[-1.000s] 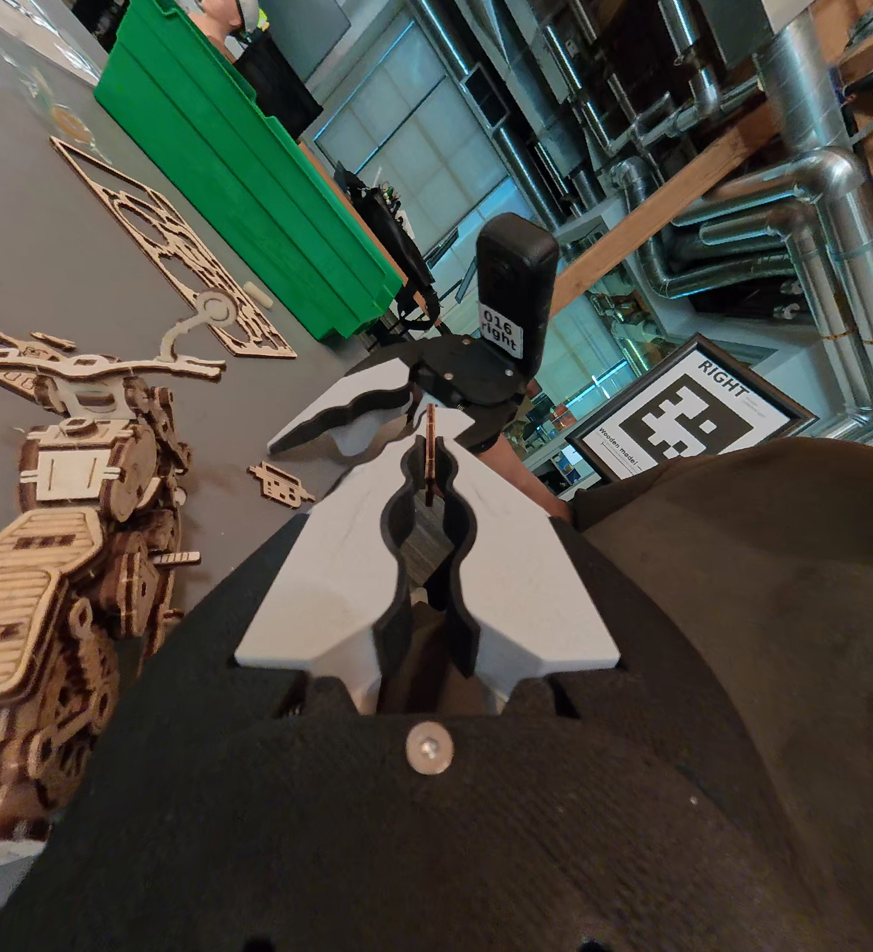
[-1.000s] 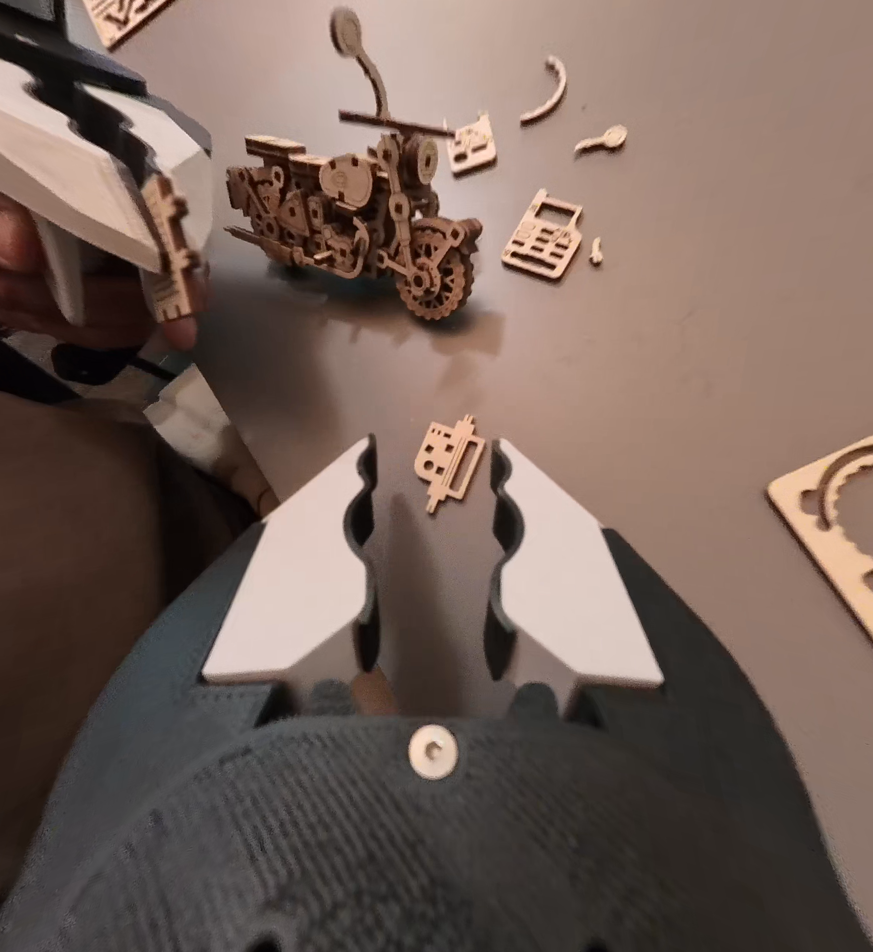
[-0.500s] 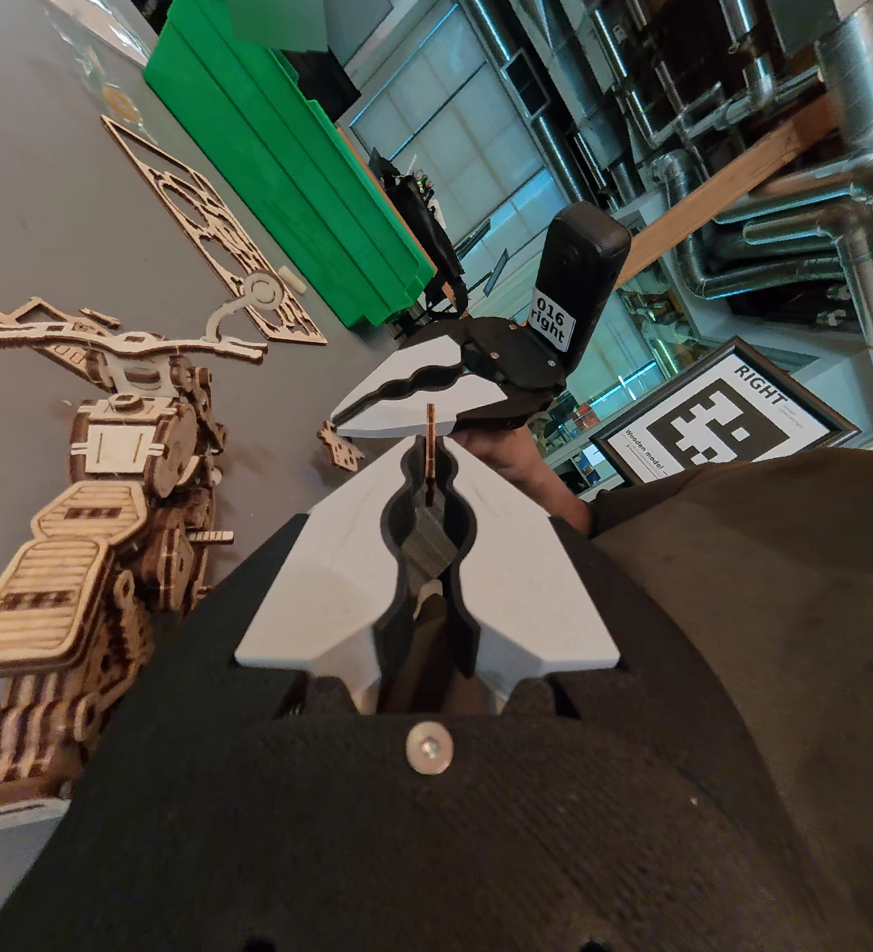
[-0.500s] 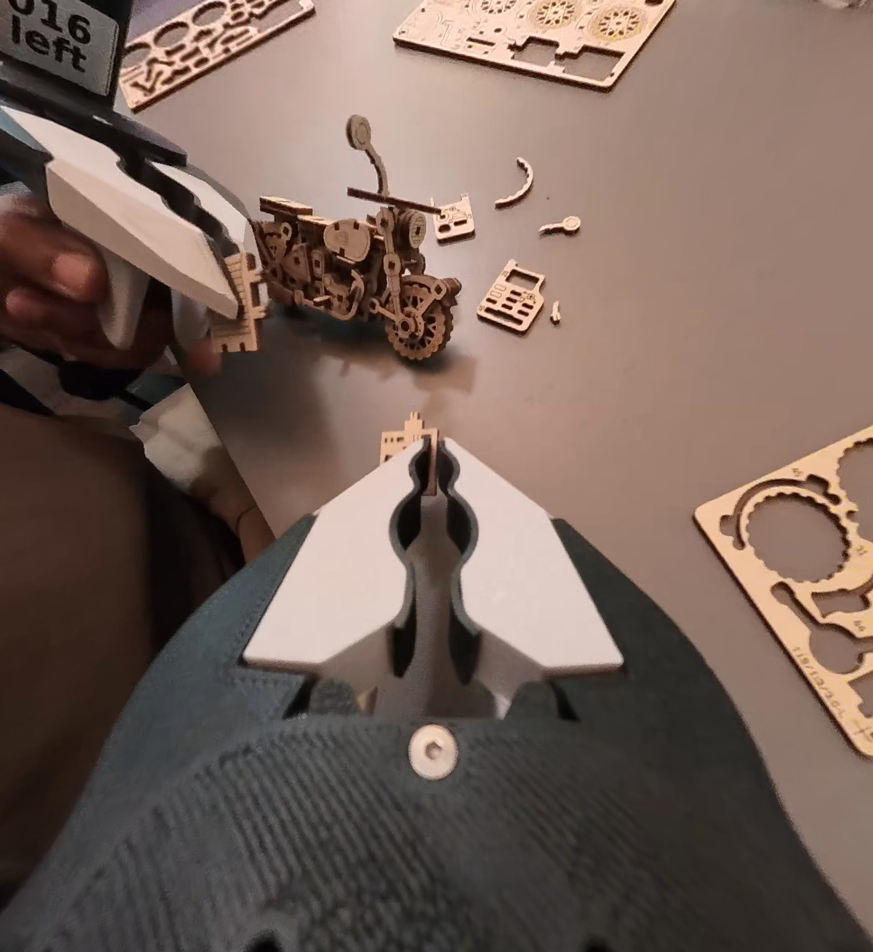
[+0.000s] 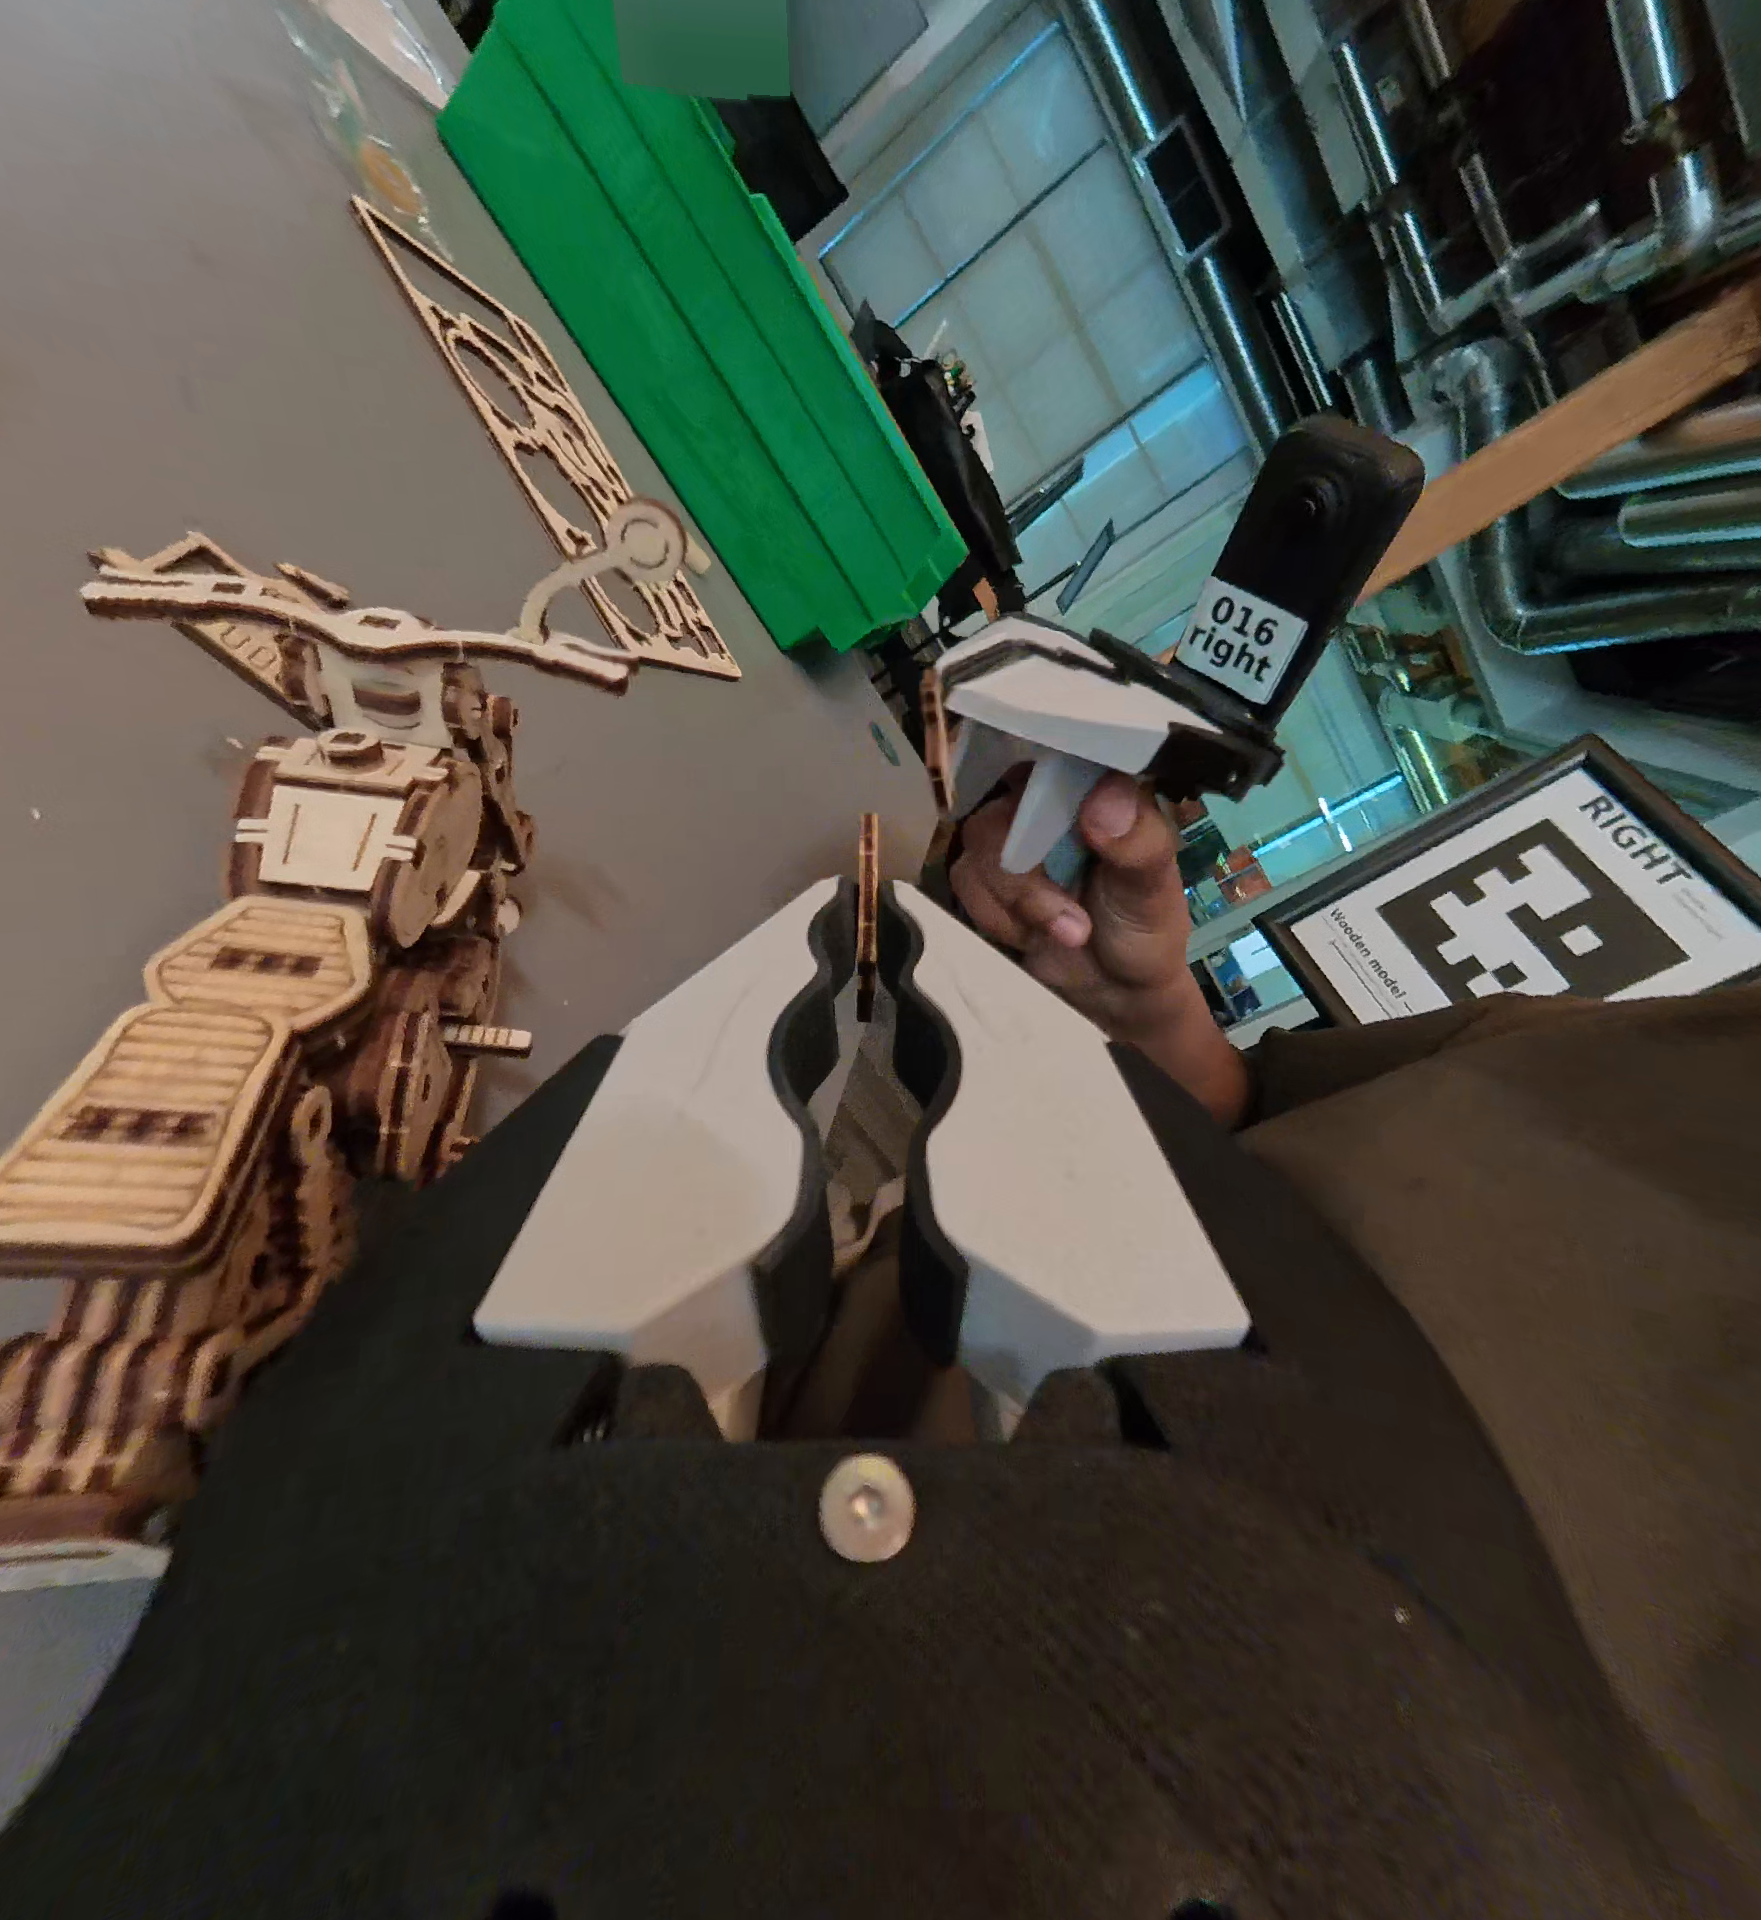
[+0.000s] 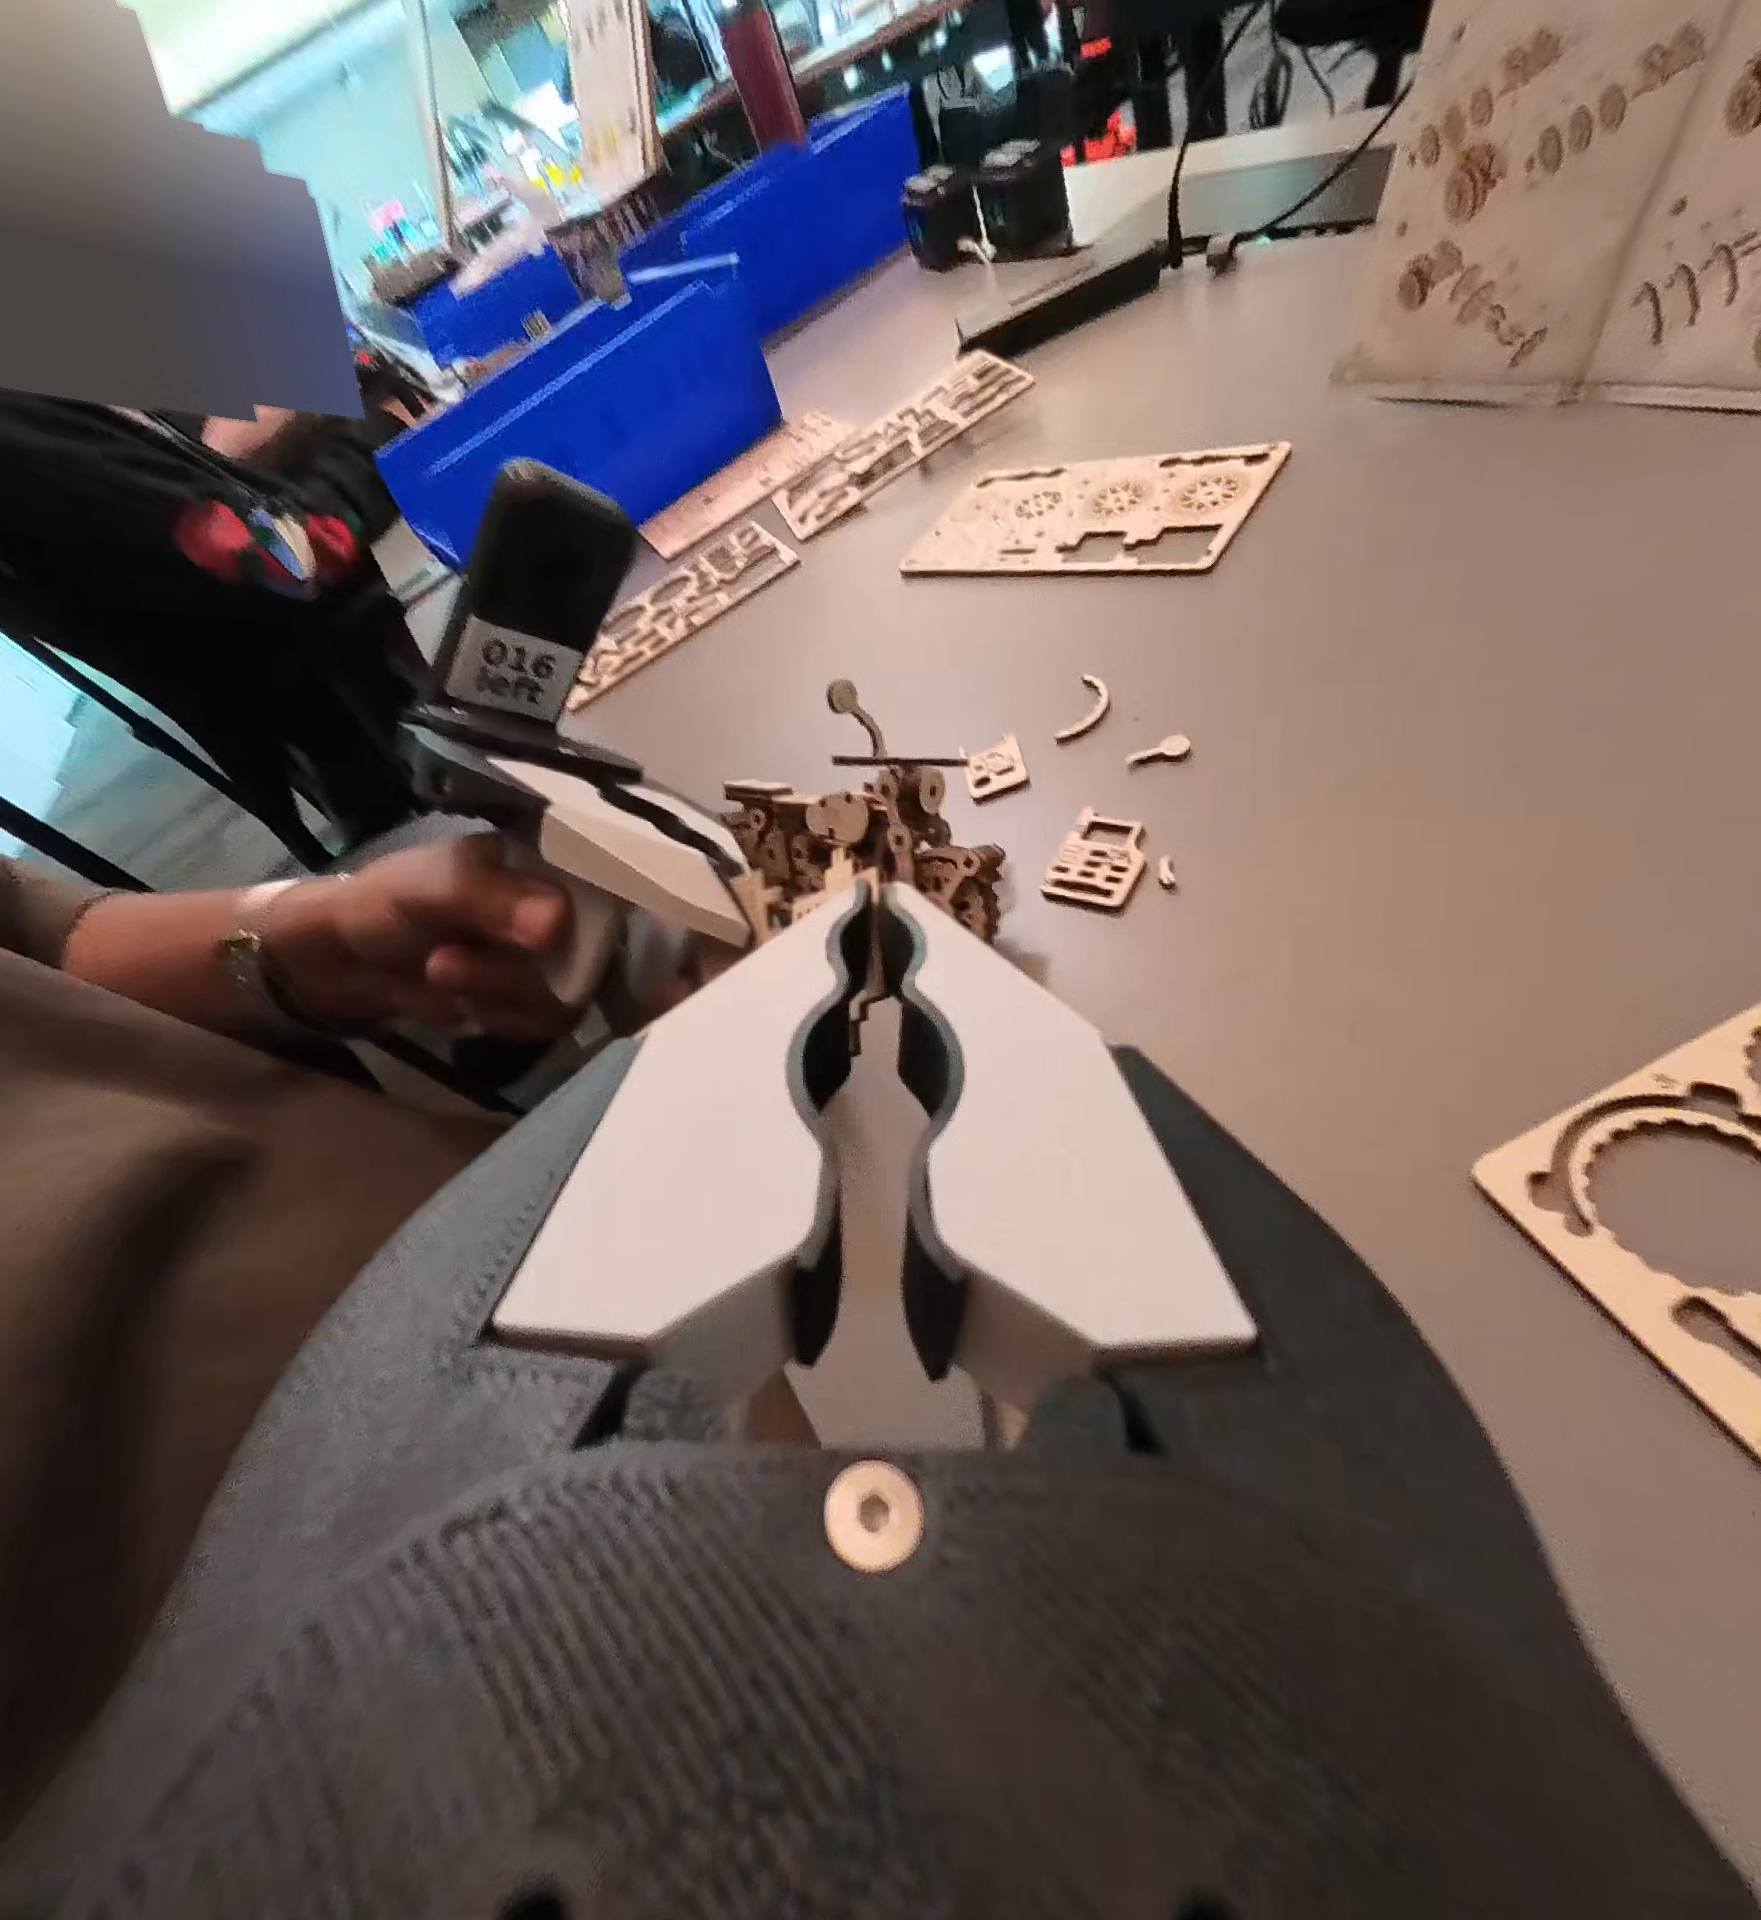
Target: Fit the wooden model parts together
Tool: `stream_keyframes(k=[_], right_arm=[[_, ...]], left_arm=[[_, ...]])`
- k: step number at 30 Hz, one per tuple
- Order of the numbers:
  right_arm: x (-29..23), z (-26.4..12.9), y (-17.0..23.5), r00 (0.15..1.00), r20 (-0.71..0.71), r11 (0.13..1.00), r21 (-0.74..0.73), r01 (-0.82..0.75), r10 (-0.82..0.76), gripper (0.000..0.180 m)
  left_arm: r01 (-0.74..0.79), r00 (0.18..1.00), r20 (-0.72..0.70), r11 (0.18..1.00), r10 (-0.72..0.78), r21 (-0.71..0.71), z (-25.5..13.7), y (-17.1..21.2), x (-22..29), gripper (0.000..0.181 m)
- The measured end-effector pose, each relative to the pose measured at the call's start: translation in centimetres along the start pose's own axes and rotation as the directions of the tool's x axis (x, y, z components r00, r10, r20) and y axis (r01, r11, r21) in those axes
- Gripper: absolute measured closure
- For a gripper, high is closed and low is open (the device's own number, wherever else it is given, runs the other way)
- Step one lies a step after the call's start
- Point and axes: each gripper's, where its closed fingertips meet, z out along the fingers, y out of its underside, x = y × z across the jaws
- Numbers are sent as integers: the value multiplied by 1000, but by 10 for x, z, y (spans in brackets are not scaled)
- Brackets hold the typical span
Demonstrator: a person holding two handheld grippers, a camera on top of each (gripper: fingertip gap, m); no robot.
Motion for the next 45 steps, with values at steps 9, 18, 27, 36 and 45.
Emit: stream_keyframes(k=[9, 18, 27, 36, 45], right_arm=[[-12, 17, 14, 997, -35, 997, -48, 62, -64, 179], [-14, 19, 14, 986, -94, 990, -56, 133, -138, 179], [-17, 20, 14, 976, -114, 982, -61, 179, -185, 179], [-24, 11, 6, 992, 123, 1000, -2, -29, 29, 156], [-34, 11, 16, 841, 369, 918, -127, -376, 396, 178]], left_arm=[[98, 994, -43, 995, -97, 30, 5, 2, 6, 180], [122, 990, -71, 992, -119, 39, 4, 0, 7, 179], [132, 988, -89, 990, -128, 43, 4, -1, 9, 177], [126, 980, -158, 991, -118, 41, 0, -4, 17, 177], [128, 980, -158, 992, -123, 22, 1, -2, 18, 177]])
